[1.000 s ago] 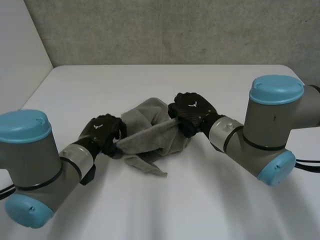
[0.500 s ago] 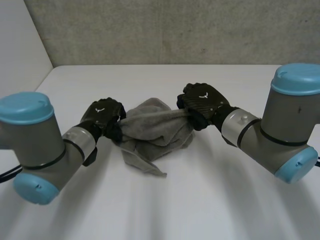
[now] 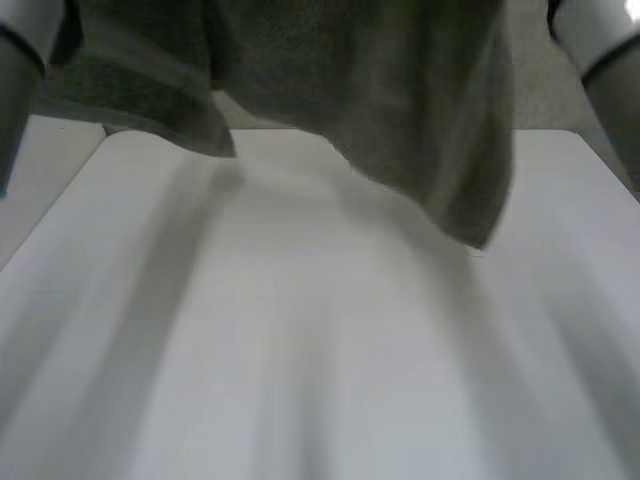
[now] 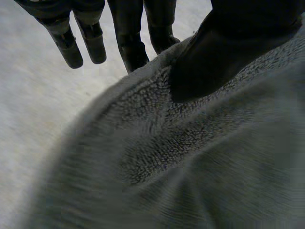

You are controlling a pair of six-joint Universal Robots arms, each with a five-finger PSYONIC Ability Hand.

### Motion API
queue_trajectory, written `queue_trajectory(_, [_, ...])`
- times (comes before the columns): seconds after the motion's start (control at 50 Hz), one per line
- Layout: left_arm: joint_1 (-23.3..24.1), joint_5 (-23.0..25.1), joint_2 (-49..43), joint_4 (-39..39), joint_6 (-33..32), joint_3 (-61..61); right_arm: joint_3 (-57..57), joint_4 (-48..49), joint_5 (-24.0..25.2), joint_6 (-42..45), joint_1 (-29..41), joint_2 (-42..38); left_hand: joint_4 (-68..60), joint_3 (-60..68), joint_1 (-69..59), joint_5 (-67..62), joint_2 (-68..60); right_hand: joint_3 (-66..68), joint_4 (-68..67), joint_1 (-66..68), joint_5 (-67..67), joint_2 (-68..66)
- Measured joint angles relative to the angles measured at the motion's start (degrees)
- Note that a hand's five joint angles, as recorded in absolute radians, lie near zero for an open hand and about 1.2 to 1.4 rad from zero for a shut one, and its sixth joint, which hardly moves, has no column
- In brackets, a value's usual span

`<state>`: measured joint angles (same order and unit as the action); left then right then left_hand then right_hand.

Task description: Fold the towel.

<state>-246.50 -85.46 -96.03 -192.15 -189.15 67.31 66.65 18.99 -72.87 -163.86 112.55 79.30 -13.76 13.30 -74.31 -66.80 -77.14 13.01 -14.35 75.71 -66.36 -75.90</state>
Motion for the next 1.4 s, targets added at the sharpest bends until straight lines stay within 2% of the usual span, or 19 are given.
queue_trajectory(0.1, [-0.5, 3.91, 0.95, -1.05, -1.16, 14.38, 13.81, -1.88, 4.35, 1.31, -1.33, 2.42, 0.0, 0.0, -0.01, 0.01, -0.1, 0.0, 0.0, 0.0, -0.77, 0.0])
queue_trajectory(0.22, [-2.86, 6.06, -2.9, -2.79, -6.87, 32.04, 30.4, -3.73, 8.76, 8.69, -3.21, 2.45, 0.0, 0.0, -0.01, 0.01, -0.1, 0.0, 0.0, 0.0, -0.8, -0.3])
queue_trajectory(0.36, [-4.3, 6.36, -10.3, -5.59, -12.69, 40.61, 38.63, -9.04, 10.61, 18.49, -4.97, -1.7, 0.0, 0.0, -0.01, 0.02, -0.11, 0.0, 0.0, -0.3, -0.66, -0.01])
queue_trajectory(0.38, [-4.34, 6.33, -10.91, -5.74, -12.98, 40.87, 38.8, -9.67, 10.68, 19.06, -5.07, -2.01, 0.0, 0.0, -0.01, 0.02, -0.11, 0.0, 0.0, -2.28, 1.37, 2.24])
queue_trajectory(0.46, [-4.37, 6.16, -13.7, -6.37, -13.74, 41.19, 38.52, -13.88, 10.92, 21.43, -6.24, -3.58, 0.0, 0.0, -0.25, 0.02, -0.24, 0.0, 0.0, -23.27, 23.52, 23.44])
queue_trajectory(0.64, [-4.9, 5.66, -14.66, -7.9, -13.11, 40.66, 37.21, -14.1, 10.45, 20.64, -8.67, -5.62, 0.0, 0.0, -0.25, 0.02, -0.25, 0.0, 0.0, -31.33, 32.02, 29.98])
queue_trajectory(0.84, [-5.28, 5.56, -13.88, -8.12, -12.7, 40.89, 35.85, -12.23, 9.65, 15.85, -11.24, -9.18, 0.0, 0.0, -0.25, 0.02, -0.25, 0.0, 0.0, -53.63, 57.23, 54.43])
queue_trajectory(0.98, [-4.77, 5.68, -13.45, -7.93, -12.72, 41.28, 33.09, -13.09, 10.57, 14.05, -11.1, -9.39, 0.0, 0.0, -0.26, 0.02, -0.25, 0.0, 0.0, -54.32, 58.62, 54.54])
queue_trajectory(1.1, [-4.48, 5.79, -13.18, -7.66, -12.73, 41.91, 29.34, -14.72, 12.79, 15.96, -10.33, -11.1, 0.0, 0.0, -0.26, 0.02, -0.25, 0.0, 0.0, -54.32, 58.62, 54.54])
queue_trajectory(1.28, [-4.25, 6.08, -12.72, -7.39, -12.73, 42.95, 19.22, -24.79, 18.8, 24.2, -8.62, -16.63, 0.0, 0.0, -0.26, 0.02, -0.25, 0.0, 0.0, -54.32, 58.6, 54.54])
queue_trajectory(1.4, [-4.25, 6.09, -12.56, -7.36, -12.73, 43.2, 12.9, -33.21, 19.53, 31.06, -7.0, -21.49, 0.0, 0.0, -0.26, 0.02, -0.25, 0.0, 0.0, -54.32, 58.1, 54.54])
